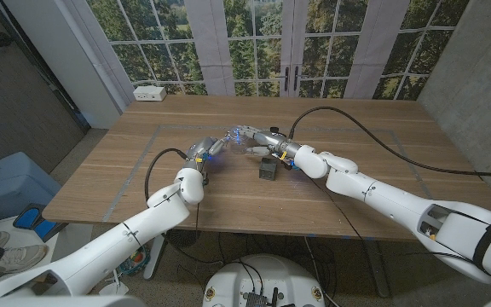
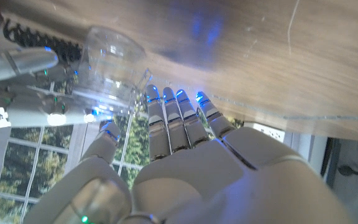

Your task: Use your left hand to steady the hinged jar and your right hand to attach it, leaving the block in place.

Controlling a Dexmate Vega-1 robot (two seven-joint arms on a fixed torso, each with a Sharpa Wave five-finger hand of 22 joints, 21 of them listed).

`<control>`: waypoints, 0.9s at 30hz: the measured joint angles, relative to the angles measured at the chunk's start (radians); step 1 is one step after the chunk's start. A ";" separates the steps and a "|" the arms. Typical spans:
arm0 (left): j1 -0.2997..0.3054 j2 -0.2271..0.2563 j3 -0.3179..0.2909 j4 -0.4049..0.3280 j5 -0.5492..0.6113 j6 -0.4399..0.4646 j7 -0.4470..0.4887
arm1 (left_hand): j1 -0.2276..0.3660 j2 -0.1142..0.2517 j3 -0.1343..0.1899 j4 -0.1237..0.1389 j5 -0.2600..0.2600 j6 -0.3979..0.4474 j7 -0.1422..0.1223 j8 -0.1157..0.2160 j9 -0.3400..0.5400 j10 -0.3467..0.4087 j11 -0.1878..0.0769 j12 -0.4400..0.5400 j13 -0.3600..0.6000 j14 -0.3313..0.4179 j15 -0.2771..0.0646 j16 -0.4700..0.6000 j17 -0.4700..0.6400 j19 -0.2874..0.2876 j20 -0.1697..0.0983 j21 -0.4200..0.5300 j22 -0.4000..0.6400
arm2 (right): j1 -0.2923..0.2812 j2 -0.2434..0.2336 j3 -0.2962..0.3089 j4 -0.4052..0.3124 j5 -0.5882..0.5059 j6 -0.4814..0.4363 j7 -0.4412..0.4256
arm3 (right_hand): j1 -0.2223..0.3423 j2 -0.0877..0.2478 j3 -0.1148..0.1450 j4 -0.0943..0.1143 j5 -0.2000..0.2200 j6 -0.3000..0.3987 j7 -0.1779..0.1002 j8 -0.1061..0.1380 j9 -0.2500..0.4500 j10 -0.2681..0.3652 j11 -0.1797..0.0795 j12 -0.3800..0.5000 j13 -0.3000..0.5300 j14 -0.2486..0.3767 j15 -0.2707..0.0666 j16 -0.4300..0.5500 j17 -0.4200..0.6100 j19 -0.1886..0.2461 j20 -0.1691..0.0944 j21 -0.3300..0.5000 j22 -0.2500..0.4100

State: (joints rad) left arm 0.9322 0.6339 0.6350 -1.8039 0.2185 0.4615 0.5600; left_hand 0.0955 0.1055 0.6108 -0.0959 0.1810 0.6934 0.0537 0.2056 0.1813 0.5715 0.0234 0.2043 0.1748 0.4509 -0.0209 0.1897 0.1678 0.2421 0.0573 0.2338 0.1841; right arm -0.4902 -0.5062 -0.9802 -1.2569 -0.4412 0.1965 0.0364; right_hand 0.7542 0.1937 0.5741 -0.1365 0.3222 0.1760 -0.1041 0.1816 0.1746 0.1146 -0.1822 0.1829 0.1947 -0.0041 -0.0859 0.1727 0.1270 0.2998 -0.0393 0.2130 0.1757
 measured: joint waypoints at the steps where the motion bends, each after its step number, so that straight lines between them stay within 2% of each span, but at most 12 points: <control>1: 0.000 0.000 0.000 0.000 0.002 -0.004 0.008 | 0.000 0.000 0.004 -0.004 0.000 -0.001 -0.001 -0.006 0.000 0.000 0.000 0.000 0.000 0.006 -0.002 0.000 0.000 0.007 0.000 0.000 0.000 | 0.000 0.000 0.000 0.000 0.000 0.000 0.000 | 0.000 0.000 -0.002 -0.002 0.000 0.000 0.000 0.000 0.000 0.000 0.000 0.000 0.000 0.000 0.000 0.000 0.000 0.000 0.000 0.000 0.000; 3: 0.016 -0.019 -0.009 0.025 0.023 -0.056 0.095 | 0.005 0.005 0.011 -0.011 0.000 -0.016 -0.010 -0.013 0.000 -0.004 -0.004 0.000 0.002 0.010 -0.001 0.000 0.000 0.012 0.001 0.000 0.000 | 0.000 0.000 -0.001 0.000 -0.005 0.000 0.000 | -0.007 -0.007 -0.023 0.001 0.000 -0.009 0.003 0.000 0.000 -0.010 0.004 0.000 0.000 0.000 0.000 0.000 -0.001 0.000 0.000 0.000 0.000; 5: 0.025 -0.031 -0.014 0.042 0.035 -0.088 0.138 | 0.005 0.005 0.015 -0.015 0.000 -0.028 -0.013 -0.017 0.000 -0.010 -0.010 -0.005 0.005 0.010 -0.001 0.000 0.000 0.012 0.001 0.000 0.000 | 0.000 0.000 -0.001 0.000 -0.008 0.001 0.000 | -0.050 -0.050 -0.065 0.010 -0.015 -0.022 0.008 0.000 0.000 -0.025 0.018 0.000 0.000 0.000 0.000 -0.031 -0.001 0.000 0.001 0.000 0.000; 7: 0.034 -0.043 -0.019 0.059 0.050 -0.127 0.188 | 0.005 0.005 0.018 -0.018 0.000 -0.035 -0.013 -0.021 0.000 -0.015 -0.014 -0.009 0.005 0.010 -0.001 0.000 0.000 0.012 0.001 0.000 0.000 | -0.001 -0.004 -0.002 -0.004 -0.010 0.007 0.000 | -0.091 -0.091 -0.108 0.022 -0.040 -0.031 0.016 0.000 0.000 -0.037 0.030 0.000 0.000 -0.003 -0.003 -0.060 -0.001 0.000 0.022 0.000 0.000; 10: 0.042 -0.052 -0.024 0.071 0.067 -0.168 0.235 | 0.009 0.009 0.022 -0.022 0.000 -0.049 -0.015 -0.025 0.000 -0.025 -0.018 -0.012 0.005 0.010 -0.001 0.000 0.000 0.012 0.001 0.000 0.000 | -0.004 -0.010 -0.002 -0.010 -0.012 0.016 0.000 | -0.146 -0.111 -0.148 0.034 -0.070 -0.039 0.025 0.000 0.000 -0.043 0.037 0.000 0.000 -0.003 -0.003 -0.061 -0.001 0.004 0.032 0.000 0.000; 14: 0.053 -0.065 -0.033 0.092 0.083 -0.202 0.270 | 0.009 0.009 0.026 -0.026 0.000 -0.058 -0.022 -0.025 0.000 -0.036 -0.018 -0.016 0.005 0.003 -0.008 -0.005 0.000 0.012 0.001 0.000 0.000 | -0.016 -0.020 0.007 -0.018 -0.013 0.061 0.000 | -0.173 -0.125 -0.173 0.043 -0.090 -0.043 0.029 0.000 0.000 -0.047 0.041 0.000 0.000 -0.004 -0.003 -0.066 -0.001 -0.004 0.040 -0.006 0.000; 17: 0.060 -0.071 -0.039 0.102 0.093 -0.224 0.289 | 0.009 0.009 0.028 -0.029 0.000 -0.069 -0.025 -0.028 0.000 -0.043 -0.025 -0.016 0.005 0.003 -0.008 -0.005 0.000 0.012 0.001 0.000 0.000 | -0.025 -0.026 0.018 -0.020 -0.015 0.098 0.001 | -0.197 -0.131 -0.180 0.050 -0.102 -0.043 0.029 0.000 0.004 -0.047 0.041 0.001 0.000 -0.004 -0.003 -0.066 -0.001 -0.004 0.040 -0.010 0.000; 23: 0.073 -0.078 -0.048 0.108 0.109 -0.249 0.309 | 0.009 0.009 0.033 -0.033 -0.007 -0.079 -0.033 -0.028 0.000 -0.052 -0.027 -0.020 0.005 -0.005 -0.016 -0.009 0.002 0.012 0.001 0.000 0.005 | -0.044 -0.035 0.038 -0.023 -0.023 0.159 -0.019 | -0.260 -0.143 -0.220 0.068 -0.133 -0.038 0.033 0.003 0.014 -0.056 0.050 0.017 0.007 -0.003 -0.004 -0.065 0.000 -0.036 0.057 -0.017 0.000; 24: 0.076 -0.079 -0.050 0.109 0.112 -0.253 0.311 | 0.009 0.009 0.033 -0.033 -0.007 -0.083 -0.036 -0.028 0.000 -0.052 -0.027 -0.020 0.005 -0.008 -0.019 -0.009 0.002 0.012 0.001 0.000 0.005 | -0.047 -0.037 0.042 -0.023 -0.026 0.167 -0.031 | -0.265 -0.146 -0.223 0.070 -0.134 -0.031 0.040 0.004 0.014 -0.058 0.054 0.017 0.008 -0.003 -0.004 -0.061 0.000 -0.036 0.057 -0.017 0.000; 26: 0.079 -0.080 -0.052 0.109 0.116 -0.257 0.314 | 0.009 0.009 0.033 -0.033 -0.007 -0.087 -0.040 -0.028 0.000 -0.054 -0.029 -0.020 0.005 -0.008 -0.019 -0.009 0.002 0.012 0.001 0.000 0.005 | -0.050 -0.038 0.047 -0.025 -0.027 0.177 -0.044 | -0.278 -0.159 -0.230 0.078 -0.137 -0.017 0.055 0.010 0.015 -0.018 0.095 0.009 0.009 -0.003 -0.003 0.034 0.001 -0.036 0.057 -0.021 0.000; 27: 0.083 -0.081 -0.053 0.109 0.119 -0.260 0.316 | 0.009 0.009 0.033 -0.033 -0.007 -0.089 -0.041 -0.028 0.000 -0.059 -0.029 -0.020 0.005 -0.008 -0.019 -0.009 0.002 0.012 0.001 0.000 0.005 | -0.052 -0.040 0.053 -0.028 -0.028 0.188 -0.053 | -0.282 -0.156 -0.234 0.078 -0.138 -0.015 0.056 0.010 0.015 -0.006 0.107 0.009 0.008 0.003 0.002 0.047 0.001 -0.042 0.063 -0.021 0.000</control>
State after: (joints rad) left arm 1.0148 0.5531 0.5815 -1.6954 0.3372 0.2014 0.8762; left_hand 0.1046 0.1147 0.6433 -0.1284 0.1737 0.6048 0.0129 0.1772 0.1815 0.5129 -0.0059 0.1847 0.1796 0.4430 -0.0396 0.1811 0.1702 0.2543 0.0588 0.2338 0.1888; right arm -0.5421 -0.5459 -0.9272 -1.2849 -0.4688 0.3846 -0.0165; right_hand 0.4725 0.0380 0.3402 -0.0585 0.1847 0.1605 -0.0482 0.1913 0.1896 0.1083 -0.0756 0.1921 0.2029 -0.0011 -0.0836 0.2200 0.1276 0.2580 0.0236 0.1918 0.1759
